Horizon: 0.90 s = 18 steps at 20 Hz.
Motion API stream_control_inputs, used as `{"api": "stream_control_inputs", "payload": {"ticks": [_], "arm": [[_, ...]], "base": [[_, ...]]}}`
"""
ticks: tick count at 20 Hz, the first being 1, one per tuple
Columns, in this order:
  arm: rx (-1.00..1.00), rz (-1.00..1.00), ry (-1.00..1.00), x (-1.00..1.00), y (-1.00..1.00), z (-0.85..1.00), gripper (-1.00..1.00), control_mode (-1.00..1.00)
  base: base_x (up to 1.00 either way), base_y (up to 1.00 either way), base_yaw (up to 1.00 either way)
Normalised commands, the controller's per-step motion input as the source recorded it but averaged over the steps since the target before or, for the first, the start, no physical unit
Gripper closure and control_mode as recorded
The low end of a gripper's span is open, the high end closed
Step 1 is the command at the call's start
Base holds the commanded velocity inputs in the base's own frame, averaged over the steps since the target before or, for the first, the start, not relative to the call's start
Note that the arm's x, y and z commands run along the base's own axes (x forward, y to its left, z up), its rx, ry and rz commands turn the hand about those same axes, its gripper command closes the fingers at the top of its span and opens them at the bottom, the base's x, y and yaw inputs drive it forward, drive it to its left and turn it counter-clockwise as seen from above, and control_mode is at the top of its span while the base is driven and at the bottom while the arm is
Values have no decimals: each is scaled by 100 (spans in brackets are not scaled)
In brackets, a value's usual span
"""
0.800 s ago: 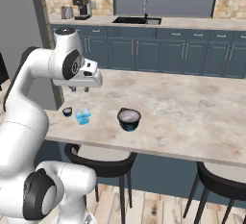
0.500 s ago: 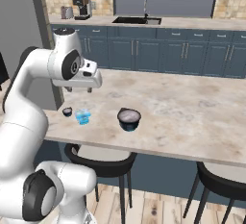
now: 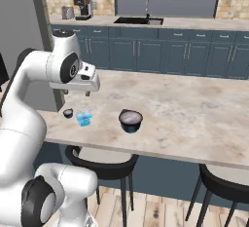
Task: Stack the yogurt containers by placing the smaller containers on top of the larger containers.
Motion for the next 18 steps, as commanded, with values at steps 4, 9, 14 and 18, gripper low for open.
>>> {"api": "stream_control_inputs", "payload": {"ticks": [4,9,14,18], "arm": [[11,-10,0,-9,17,-9,-100,-100],[20,-20,1,-5,13,-15,-100,-100],[6,-30,2,-1,13,-16,-100,-100],[0,-30,2,2,12,-15,-100,-100]], "base": [[0,0,0],[0,0,0],[0,0,0],[0,0,0]]}}
